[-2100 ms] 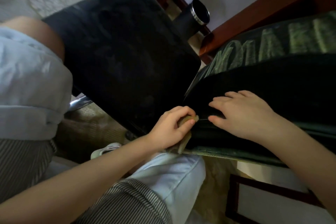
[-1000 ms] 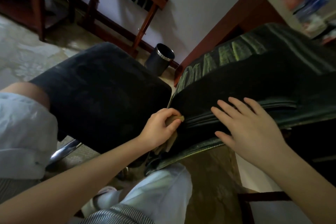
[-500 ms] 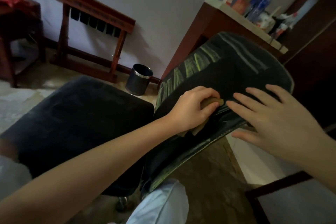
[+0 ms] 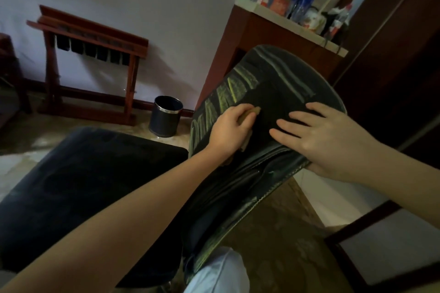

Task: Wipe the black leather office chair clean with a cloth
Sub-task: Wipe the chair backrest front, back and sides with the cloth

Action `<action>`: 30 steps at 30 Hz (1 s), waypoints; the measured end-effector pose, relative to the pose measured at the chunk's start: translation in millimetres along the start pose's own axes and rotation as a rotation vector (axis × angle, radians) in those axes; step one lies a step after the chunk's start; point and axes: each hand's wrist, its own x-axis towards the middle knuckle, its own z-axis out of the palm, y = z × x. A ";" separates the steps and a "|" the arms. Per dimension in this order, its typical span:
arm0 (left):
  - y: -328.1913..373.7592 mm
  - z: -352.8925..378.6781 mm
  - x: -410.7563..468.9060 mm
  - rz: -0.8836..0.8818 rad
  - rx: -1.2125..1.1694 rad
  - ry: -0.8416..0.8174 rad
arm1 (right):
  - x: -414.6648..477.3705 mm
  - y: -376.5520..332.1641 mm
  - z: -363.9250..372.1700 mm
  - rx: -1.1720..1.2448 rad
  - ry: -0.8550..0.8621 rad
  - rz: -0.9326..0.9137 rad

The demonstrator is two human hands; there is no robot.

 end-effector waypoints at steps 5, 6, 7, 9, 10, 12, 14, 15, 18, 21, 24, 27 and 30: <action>-4.4 -8.3 -22.3 -0.062 0.025 -0.076 | -0.1 -4.9 -4.1 0.013 -0.035 0.020; -4.4 -11.4 -25.1 -0.062 0.063 -0.094 | 0.8 -5.6 -5.9 0.014 -0.051 0.020; -3.7 -14.5 -26.6 -0.063 0.106 -0.122 | 2.0 -5.5 -8.7 0.006 -0.075 0.012; -2.0 -20.6 -25.0 -0.076 0.163 -0.192 | 4.4 -2.7 -13.8 -0.029 -0.130 -0.039; -1.4 -23.9 -21.5 -0.082 0.156 -0.212 | 6.0 1.3 -15.6 -0.040 -0.152 -0.083; 0.8 -30.5 -16.5 -0.046 0.104 -0.210 | 13.1 8.5 -26.7 -0.013 -0.239 -0.183; 6.5 -33.7 -7.3 0.009 0.079 -0.194 | 20.8 21.0 -48.9 0.090 -0.378 -0.160; 8.4 -34.8 -0.8 0.028 0.075 -0.182 | 24.7 29.9 -57.8 0.192 -0.382 -0.097; 12.5 -33.4 15.4 0.059 0.058 -0.115 | 35.5 45.5 -68.8 0.424 -0.342 0.012; 19.3 -23.1 32.9 0.080 0.067 -0.164 | 48.8 55.2 -63.7 0.368 -0.446 0.070; 22.2 -11.6 38.6 0.071 0.041 -0.231 | 58.8 52.2 -47.2 0.469 -0.570 0.077; 16.3 -7.5 40.9 0.113 0.040 -0.184 | 63.5 50.1 -35.9 0.584 -0.604 0.119; 8.2 -3.5 43.4 0.143 0.007 -0.154 | 62.1 50.7 -32.1 0.687 -0.535 0.180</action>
